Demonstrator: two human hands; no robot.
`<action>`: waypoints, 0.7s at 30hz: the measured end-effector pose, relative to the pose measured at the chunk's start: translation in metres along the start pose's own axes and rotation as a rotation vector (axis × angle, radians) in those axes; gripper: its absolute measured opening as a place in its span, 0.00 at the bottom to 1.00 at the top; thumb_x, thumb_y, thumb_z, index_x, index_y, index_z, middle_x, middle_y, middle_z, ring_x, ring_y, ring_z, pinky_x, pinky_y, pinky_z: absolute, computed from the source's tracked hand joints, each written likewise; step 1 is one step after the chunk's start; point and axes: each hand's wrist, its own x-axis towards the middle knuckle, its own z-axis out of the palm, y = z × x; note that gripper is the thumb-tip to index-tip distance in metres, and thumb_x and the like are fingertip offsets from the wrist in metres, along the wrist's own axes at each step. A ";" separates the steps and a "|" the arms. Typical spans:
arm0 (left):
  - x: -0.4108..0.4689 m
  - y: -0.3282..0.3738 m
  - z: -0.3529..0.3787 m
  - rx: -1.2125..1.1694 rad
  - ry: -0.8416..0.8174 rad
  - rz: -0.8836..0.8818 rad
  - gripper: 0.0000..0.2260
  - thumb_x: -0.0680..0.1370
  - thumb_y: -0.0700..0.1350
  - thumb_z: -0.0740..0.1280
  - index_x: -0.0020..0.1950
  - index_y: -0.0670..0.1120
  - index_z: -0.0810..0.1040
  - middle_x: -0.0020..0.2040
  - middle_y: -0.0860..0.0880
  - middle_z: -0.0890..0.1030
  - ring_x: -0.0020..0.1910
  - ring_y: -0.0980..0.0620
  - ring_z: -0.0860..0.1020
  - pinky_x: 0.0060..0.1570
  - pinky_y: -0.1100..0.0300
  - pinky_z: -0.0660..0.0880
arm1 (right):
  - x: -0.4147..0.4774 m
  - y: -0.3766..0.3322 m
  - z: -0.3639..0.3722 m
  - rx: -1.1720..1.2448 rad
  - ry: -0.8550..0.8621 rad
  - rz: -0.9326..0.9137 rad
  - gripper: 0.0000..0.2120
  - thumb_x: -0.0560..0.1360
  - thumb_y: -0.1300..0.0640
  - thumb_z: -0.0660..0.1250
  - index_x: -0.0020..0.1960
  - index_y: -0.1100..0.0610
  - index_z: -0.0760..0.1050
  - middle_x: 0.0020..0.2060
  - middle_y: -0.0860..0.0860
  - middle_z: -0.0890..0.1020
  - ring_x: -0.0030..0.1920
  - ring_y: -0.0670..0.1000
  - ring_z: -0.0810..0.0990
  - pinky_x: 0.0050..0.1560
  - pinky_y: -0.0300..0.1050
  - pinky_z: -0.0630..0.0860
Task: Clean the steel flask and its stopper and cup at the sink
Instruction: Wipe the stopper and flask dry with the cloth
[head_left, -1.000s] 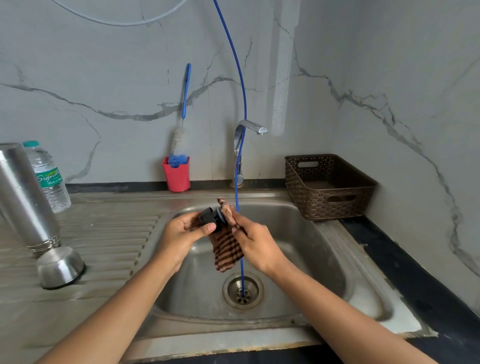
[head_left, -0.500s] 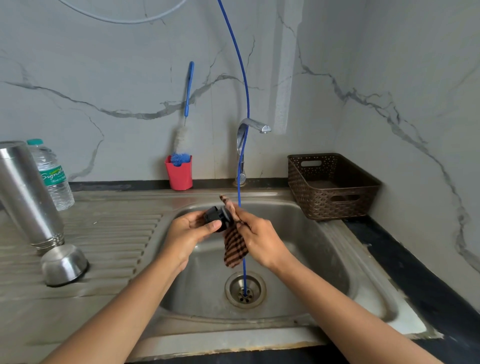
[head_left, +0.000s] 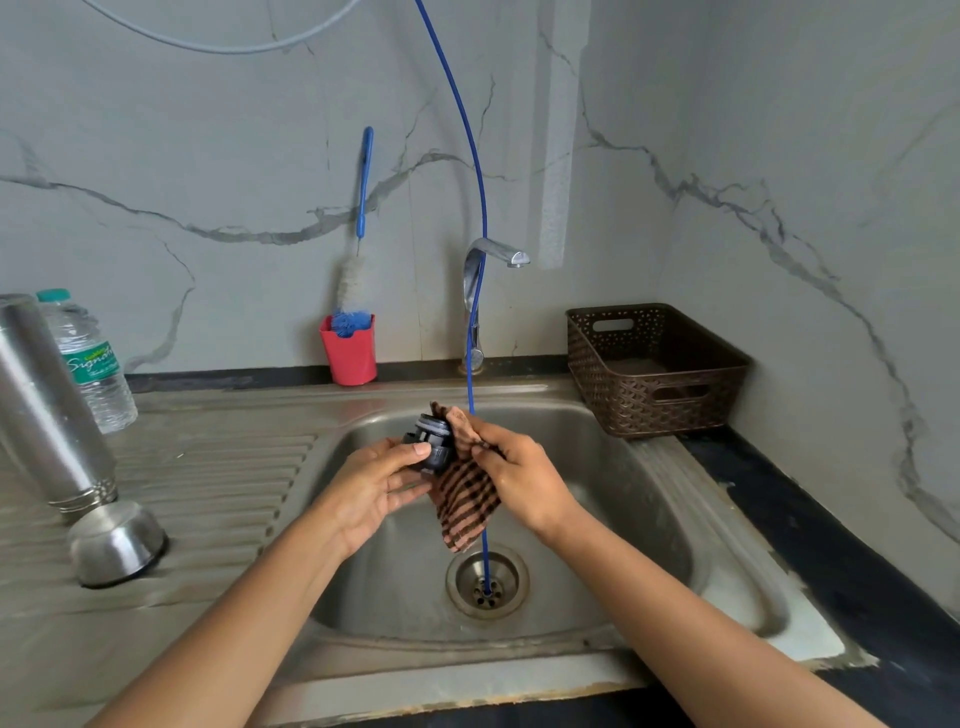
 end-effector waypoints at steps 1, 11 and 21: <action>-0.001 0.001 -0.002 0.071 -0.028 0.006 0.21 0.64 0.44 0.78 0.54 0.41 0.78 0.50 0.40 0.84 0.44 0.50 0.84 0.45 0.58 0.81 | 0.000 -0.003 -0.001 -0.037 -0.019 -0.023 0.20 0.79 0.66 0.57 0.68 0.54 0.72 0.66 0.47 0.75 0.68 0.45 0.71 0.70 0.38 0.64; -0.004 0.007 -0.002 -0.062 -0.039 0.006 0.26 0.58 0.41 0.77 0.55 0.44 0.77 0.47 0.44 0.84 0.42 0.48 0.84 0.39 0.59 0.81 | 0.002 -0.001 -0.016 -0.029 0.142 0.111 0.20 0.79 0.65 0.57 0.67 0.52 0.74 0.60 0.50 0.80 0.62 0.48 0.76 0.64 0.40 0.70; -0.009 0.003 0.013 0.102 0.108 0.155 0.15 0.68 0.41 0.73 0.54 0.46 0.78 0.45 0.49 0.83 0.40 0.57 0.82 0.37 0.64 0.78 | -0.001 0.006 0.003 0.350 0.103 0.163 0.17 0.78 0.66 0.60 0.64 0.56 0.77 0.56 0.52 0.83 0.58 0.50 0.80 0.65 0.52 0.73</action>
